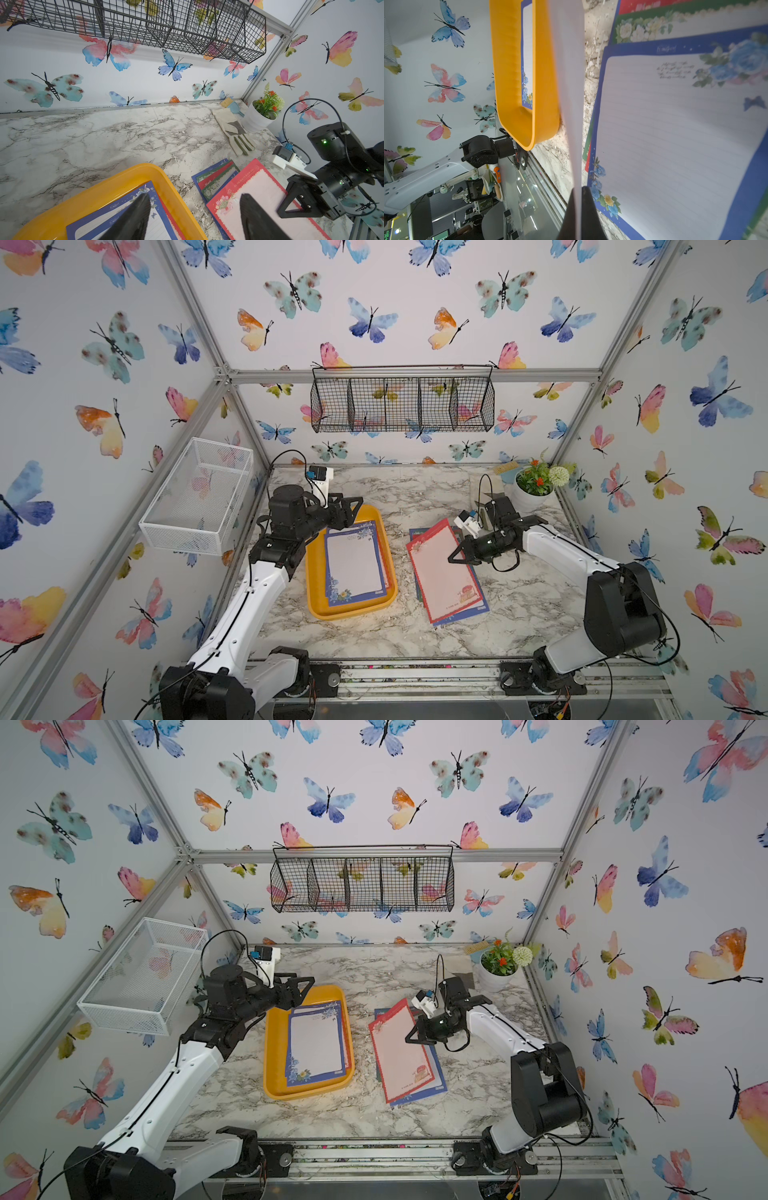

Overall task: Take out the stationery paper from the storage box
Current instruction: Place the stationery paper at the center of the board.

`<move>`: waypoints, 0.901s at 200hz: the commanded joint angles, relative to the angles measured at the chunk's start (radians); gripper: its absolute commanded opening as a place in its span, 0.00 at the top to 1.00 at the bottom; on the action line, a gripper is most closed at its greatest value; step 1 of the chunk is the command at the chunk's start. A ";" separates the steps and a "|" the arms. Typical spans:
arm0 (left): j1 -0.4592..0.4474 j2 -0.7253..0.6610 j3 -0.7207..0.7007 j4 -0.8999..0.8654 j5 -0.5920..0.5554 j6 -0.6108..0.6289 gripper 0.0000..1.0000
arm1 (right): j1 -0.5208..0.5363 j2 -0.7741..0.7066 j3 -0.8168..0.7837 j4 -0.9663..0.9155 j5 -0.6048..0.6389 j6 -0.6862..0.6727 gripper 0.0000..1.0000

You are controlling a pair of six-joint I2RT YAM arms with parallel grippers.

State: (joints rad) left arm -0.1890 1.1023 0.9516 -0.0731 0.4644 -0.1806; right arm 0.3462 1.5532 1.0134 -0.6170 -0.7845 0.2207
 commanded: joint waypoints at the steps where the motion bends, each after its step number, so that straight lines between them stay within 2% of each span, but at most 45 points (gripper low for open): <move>1: 0.005 -0.001 0.019 -0.019 -0.013 -0.002 0.29 | 0.000 -0.002 -0.024 -0.025 -0.009 0.008 0.98; 39: 0.006 -0.001 0.018 -0.021 -0.020 -0.002 0.29 | -0.001 0.029 -0.050 -0.025 0.030 0.001 0.98; 122: 0.006 0.011 0.023 -0.031 -0.020 -0.002 0.28 | -0.001 0.070 -0.049 -0.047 0.252 -0.001 0.98; 151: 0.006 0.016 0.027 -0.042 -0.033 0.002 0.28 | -0.001 0.093 -0.029 -0.078 0.354 -0.015 0.95; 180: 0.006 0.019 0.029 -0.046 -0.036 0.003 0.28 | -0.001 0.115 -0.013 -0.087 0.348 -0.031 0.93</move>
State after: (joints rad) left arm -0.1890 1.1172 0.9516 -0.1043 0.4416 -0.1833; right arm 0.3462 1.6436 0.9718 -0.6632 -0.4820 0.2146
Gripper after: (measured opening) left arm 0.721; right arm 0.069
